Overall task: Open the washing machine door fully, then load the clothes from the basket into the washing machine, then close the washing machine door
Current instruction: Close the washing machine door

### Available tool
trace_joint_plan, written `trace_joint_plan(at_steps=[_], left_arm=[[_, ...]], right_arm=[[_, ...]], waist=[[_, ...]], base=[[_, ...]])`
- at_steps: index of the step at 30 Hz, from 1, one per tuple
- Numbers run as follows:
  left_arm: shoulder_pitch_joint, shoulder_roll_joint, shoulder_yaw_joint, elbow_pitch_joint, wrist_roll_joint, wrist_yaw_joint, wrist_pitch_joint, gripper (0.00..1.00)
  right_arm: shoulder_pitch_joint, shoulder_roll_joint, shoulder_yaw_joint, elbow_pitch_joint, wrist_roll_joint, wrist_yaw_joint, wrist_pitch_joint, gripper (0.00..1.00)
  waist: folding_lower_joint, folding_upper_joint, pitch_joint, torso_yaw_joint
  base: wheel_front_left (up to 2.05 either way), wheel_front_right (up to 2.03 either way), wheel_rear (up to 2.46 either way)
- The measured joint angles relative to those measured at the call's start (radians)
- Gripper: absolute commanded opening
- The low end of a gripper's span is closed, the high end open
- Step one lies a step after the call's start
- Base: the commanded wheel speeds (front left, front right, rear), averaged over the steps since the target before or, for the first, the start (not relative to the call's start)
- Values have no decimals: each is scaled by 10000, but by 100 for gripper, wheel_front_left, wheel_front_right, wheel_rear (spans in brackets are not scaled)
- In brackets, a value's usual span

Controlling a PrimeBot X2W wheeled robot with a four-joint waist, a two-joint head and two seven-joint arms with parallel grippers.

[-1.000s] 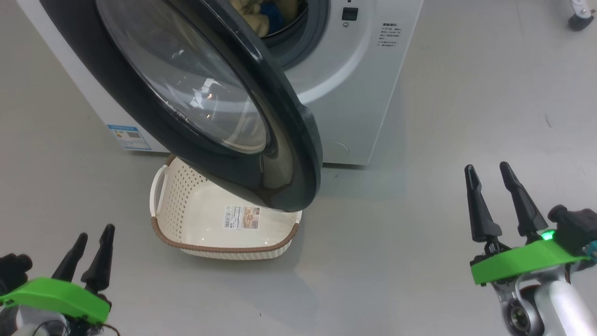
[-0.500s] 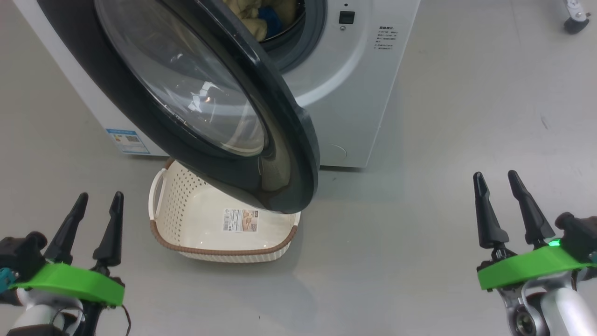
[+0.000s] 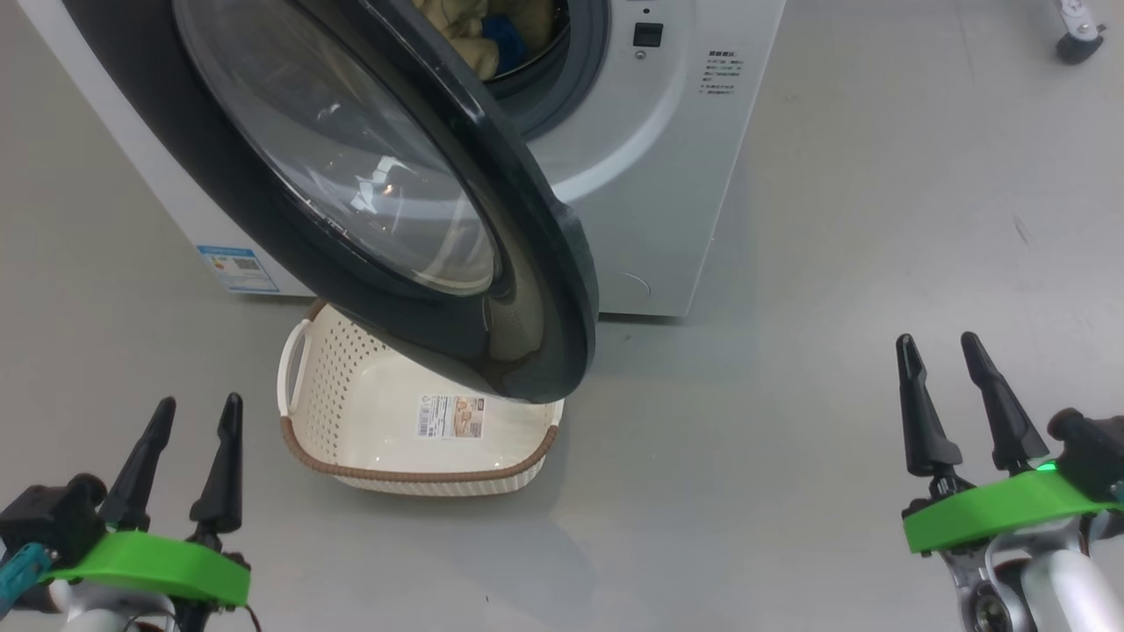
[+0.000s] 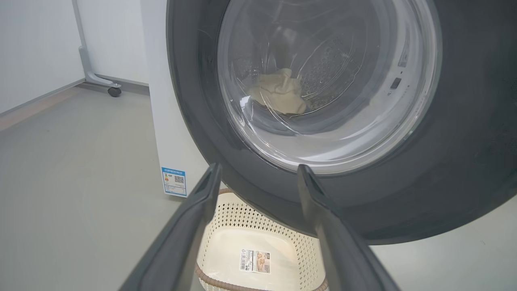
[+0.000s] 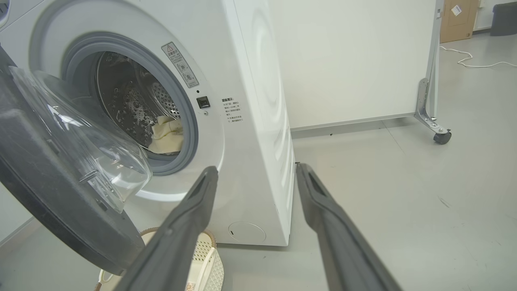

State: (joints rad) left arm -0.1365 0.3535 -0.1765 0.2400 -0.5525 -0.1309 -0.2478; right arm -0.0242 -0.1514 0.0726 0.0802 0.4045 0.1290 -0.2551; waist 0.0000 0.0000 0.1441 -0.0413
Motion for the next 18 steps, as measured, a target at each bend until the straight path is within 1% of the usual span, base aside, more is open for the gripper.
trace_joint_plan(at_steps=[11, 12, 13, 14, 15, 16, 18], left_arm=[[3, -67, -13, 86, 69, -2, 0, 100], [3, -67, -67, 84, 69, -2, 0, 100], [3, -69, -186, 65, 69, -2, 0, 100], [3, -71, -217, 36, 69, -2, 0, 100], [3, -75, -219, -4, 69, -2, 0, 100], [4, -82, -213, -48, 69, -2, 0, 100], [5, -138, -199, -138, 69, -2, 0, 100]], right_arm=[[0, 0, -23, 73, 0, 0, 0, 99], [-1, 0, -12, 84, 0, 0, 0, 85], [-5, 2, 13, 109, 0, 0, 0, 58], [-11, 10, 13, 107, 0, 0, 0, 35], [-19, 15, 13, 102, 0, 0, 0, 2], [-30, 33, 12, 100, 2, 0, 0, 0], [-58, 151, 6, 98, 15, 0, 0, 0]], waist=[[0, 0, -95, 67], [0, 0, -100, 80], [0, 0, -105, 114], [0, 0, -109, 133], [0, 0, -108, 155], [0, 0, -106, 176], [0, 0, -98, 216]], base=[[0, 0, 0], [0, 0, 0], [0, 0, 0], [0, 0, 0], [0, 0, 0], [0, 0, 0], [0, 0, 0]])
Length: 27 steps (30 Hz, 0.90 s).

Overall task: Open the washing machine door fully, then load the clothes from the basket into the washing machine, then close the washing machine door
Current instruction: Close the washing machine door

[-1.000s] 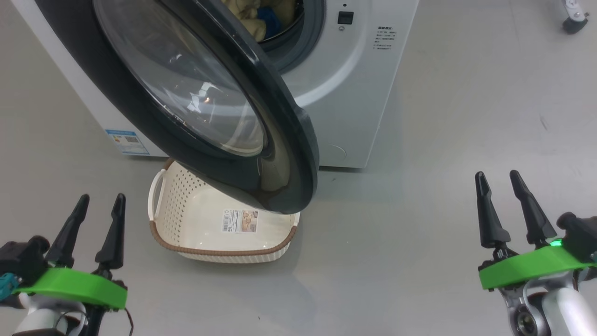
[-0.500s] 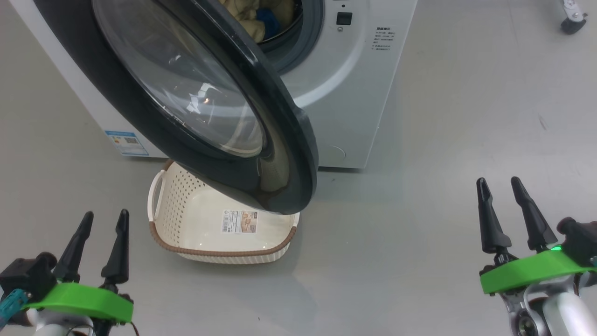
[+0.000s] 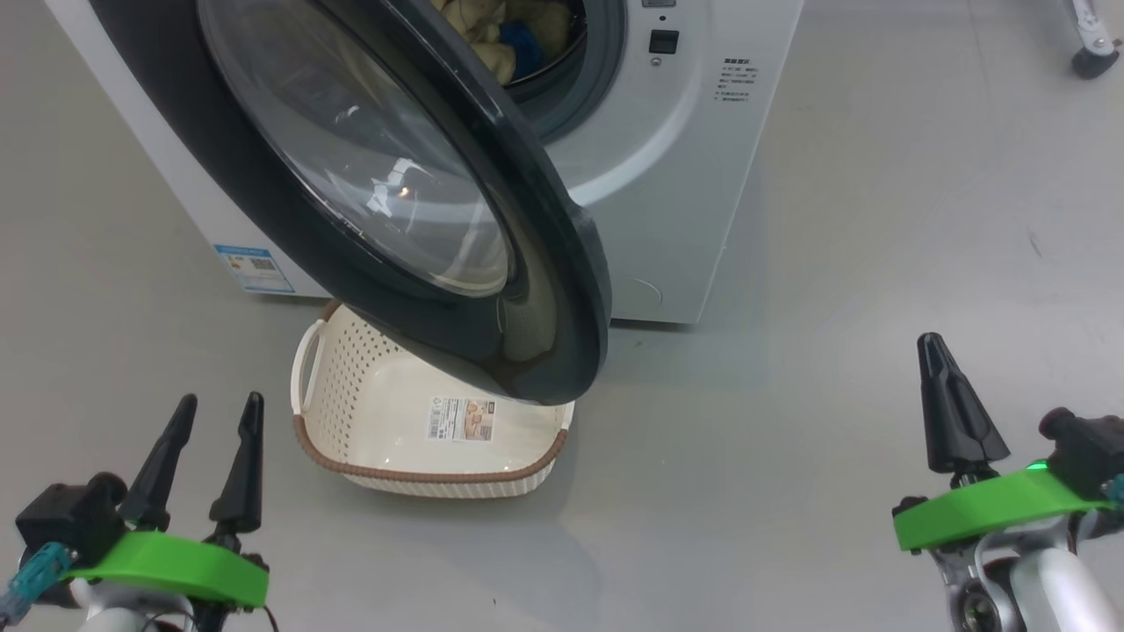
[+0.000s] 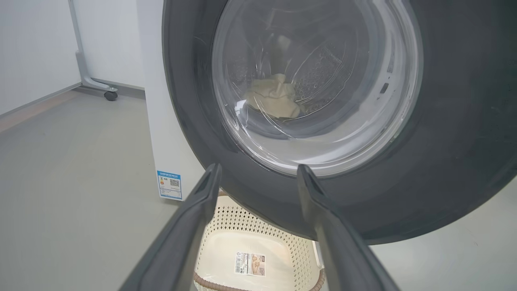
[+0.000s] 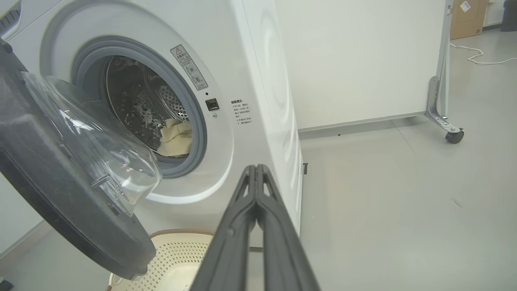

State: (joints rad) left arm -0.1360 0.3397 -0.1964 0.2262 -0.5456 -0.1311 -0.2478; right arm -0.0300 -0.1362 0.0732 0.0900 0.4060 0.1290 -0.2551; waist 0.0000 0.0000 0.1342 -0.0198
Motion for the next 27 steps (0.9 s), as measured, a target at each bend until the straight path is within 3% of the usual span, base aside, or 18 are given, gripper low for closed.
trace_joint_plan(at_steps=[7, 18, 27], left_arm=[[9, -205, -42, -29, 0, 0, 0, 100], [24, -399, 54, -640, 63, 0, 0, 100], [219, -548, 73, -855, 105, 0, -29, 100]], right_arm=[[-912, 219, 520, -111, 136, 0, 0, 0], [-1947, 282, 1687, -1714, 255, 0, -2, 0], [-2023, 307, 4052, -2150, 426, 0, -2, 0]], waist=[[0, 0, -27, 234], [0, 0, -226, 839], [0, 0, -382, 1264]], base=[[0, 0, 0], [0, 0, 0], [0, 0, 0]])
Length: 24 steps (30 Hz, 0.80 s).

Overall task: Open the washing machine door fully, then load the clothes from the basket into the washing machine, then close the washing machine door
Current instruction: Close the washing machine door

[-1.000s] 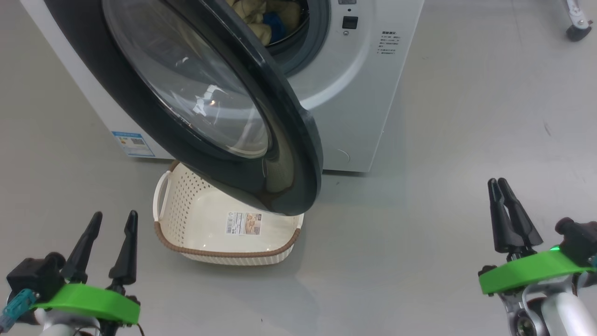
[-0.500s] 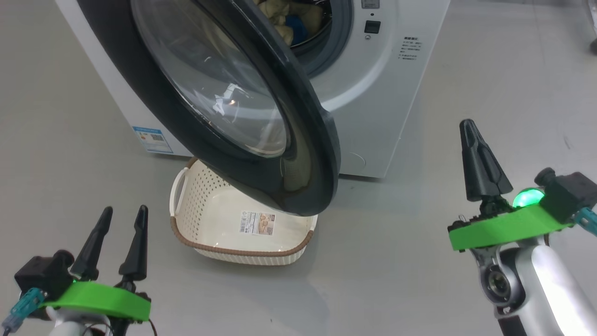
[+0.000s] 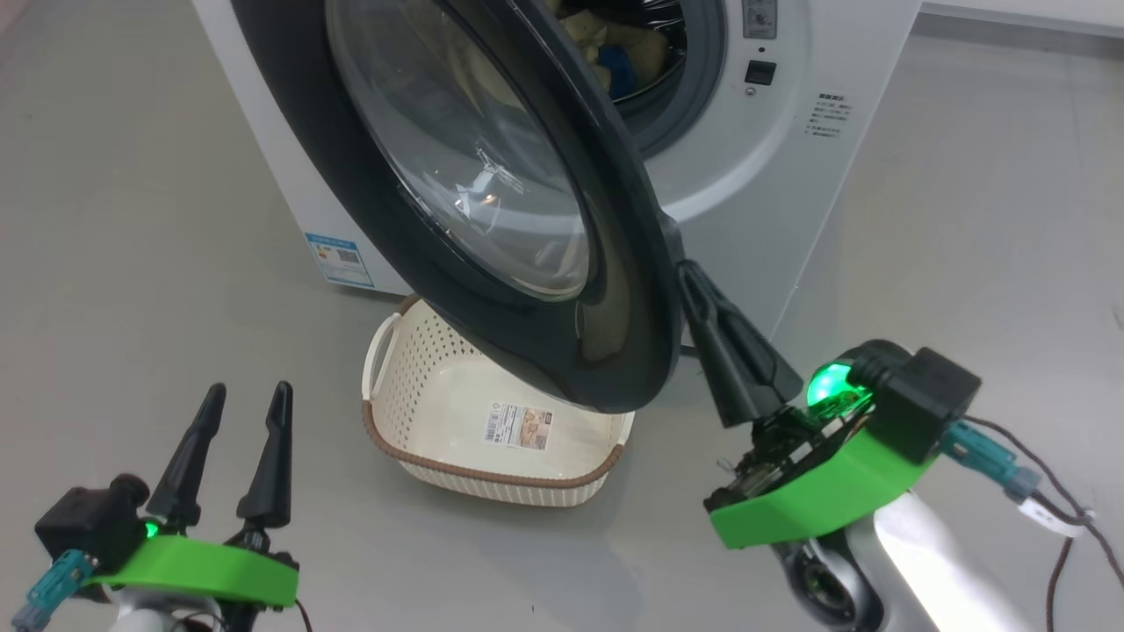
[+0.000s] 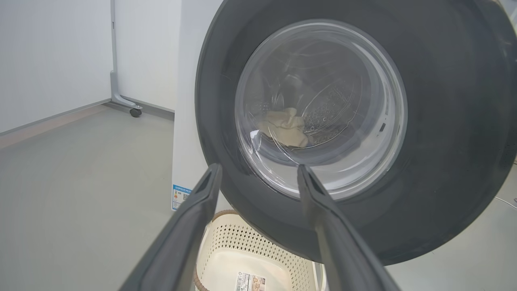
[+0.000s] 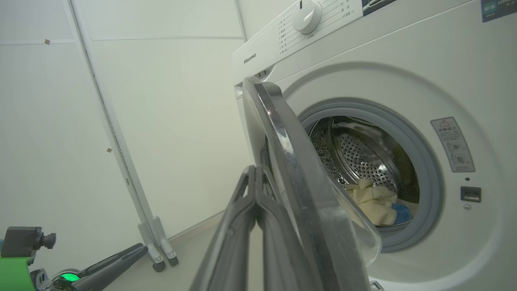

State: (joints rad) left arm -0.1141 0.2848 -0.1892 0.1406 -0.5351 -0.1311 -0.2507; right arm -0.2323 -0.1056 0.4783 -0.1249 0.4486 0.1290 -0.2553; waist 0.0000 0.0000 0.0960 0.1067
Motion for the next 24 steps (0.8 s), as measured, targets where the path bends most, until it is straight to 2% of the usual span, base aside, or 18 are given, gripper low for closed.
trace_joint_plan(at_steps=[5, 14, 24], left_arm=[[16, -119, -2, 2, 0, 0, 0, 100], [15, -224, -12, 130, -4, 0, 0, 100], [-23, -339, -46, 215, -25, 0, 0, 100]], right_arm=[[3, 52, 784, 731, 67, 0, 0, 0], [1, 82, 1482, 2249, 284, 0, 2, 0], [-475, 100, 1246, 3329, 357, 0, 2, 0]], waist=[[0, 0, 30, 195], [0, 0, 140, 442], [0, 0, 451, 712]], base=[[0, 0, 0], [0, 0, 0], [0, 0, 0]])
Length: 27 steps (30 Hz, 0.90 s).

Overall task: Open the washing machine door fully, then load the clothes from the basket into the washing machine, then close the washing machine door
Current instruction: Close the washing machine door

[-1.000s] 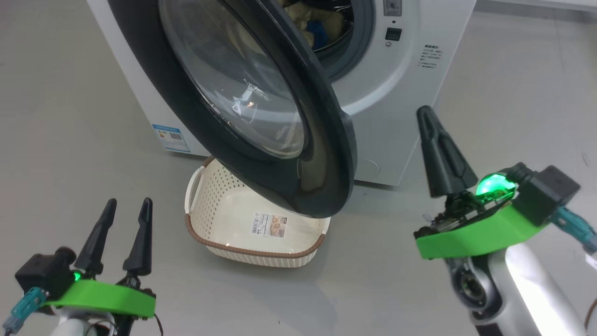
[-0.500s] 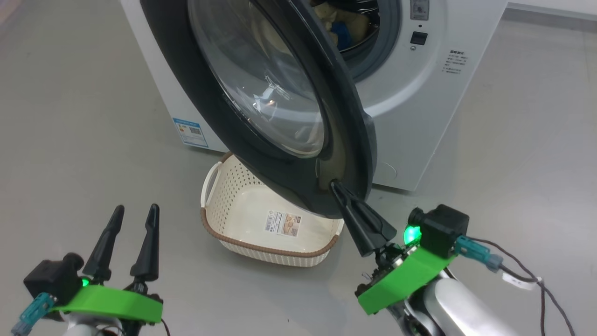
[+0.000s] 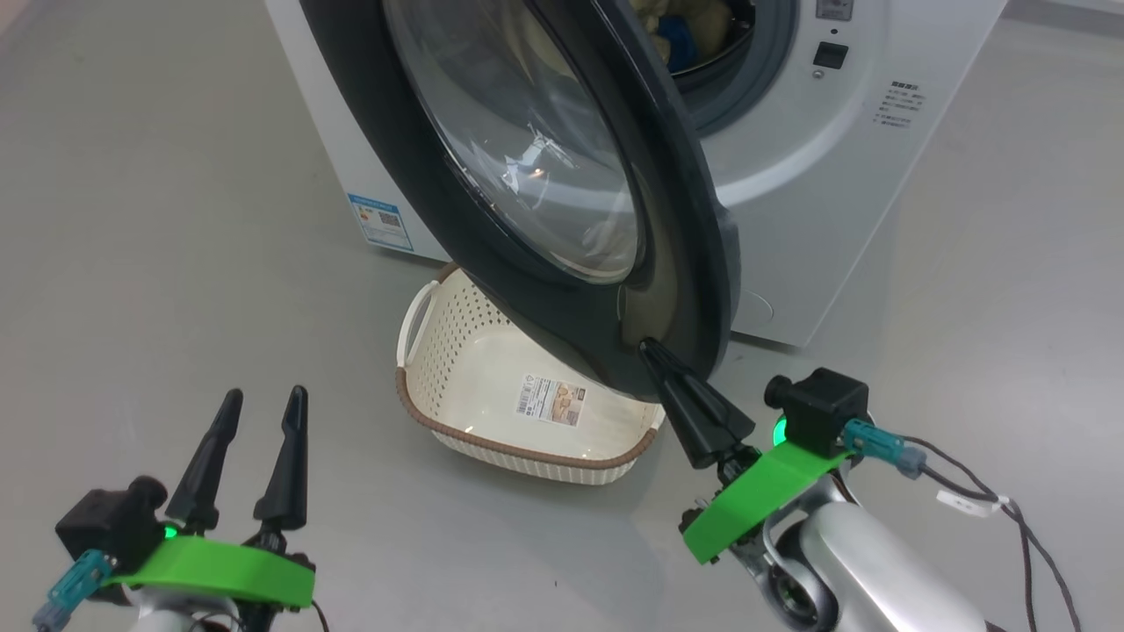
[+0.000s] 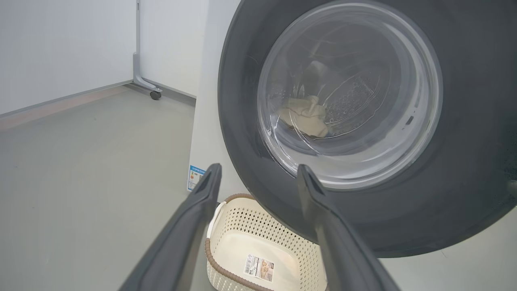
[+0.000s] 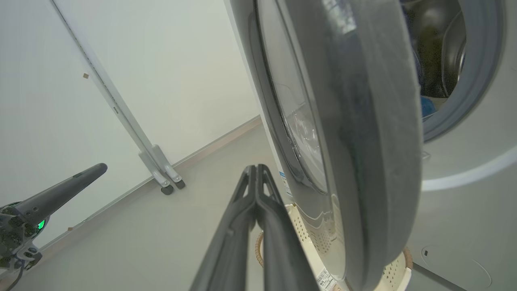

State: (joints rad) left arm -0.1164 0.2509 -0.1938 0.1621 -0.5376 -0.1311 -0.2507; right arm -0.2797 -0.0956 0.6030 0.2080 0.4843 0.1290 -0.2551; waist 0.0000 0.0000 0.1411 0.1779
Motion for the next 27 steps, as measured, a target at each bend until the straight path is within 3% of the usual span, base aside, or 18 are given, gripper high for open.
trace_joint_plan(at_steps=[27], left_arm=[[-331, -180, -186, -50, -8, 0, 0, 100]], right_arm=[[-405, 263, -1622, 516, -286, 0, 0, 0]], waist=[[0, 0, 505, 100]], base=[[0, 0, 0]])
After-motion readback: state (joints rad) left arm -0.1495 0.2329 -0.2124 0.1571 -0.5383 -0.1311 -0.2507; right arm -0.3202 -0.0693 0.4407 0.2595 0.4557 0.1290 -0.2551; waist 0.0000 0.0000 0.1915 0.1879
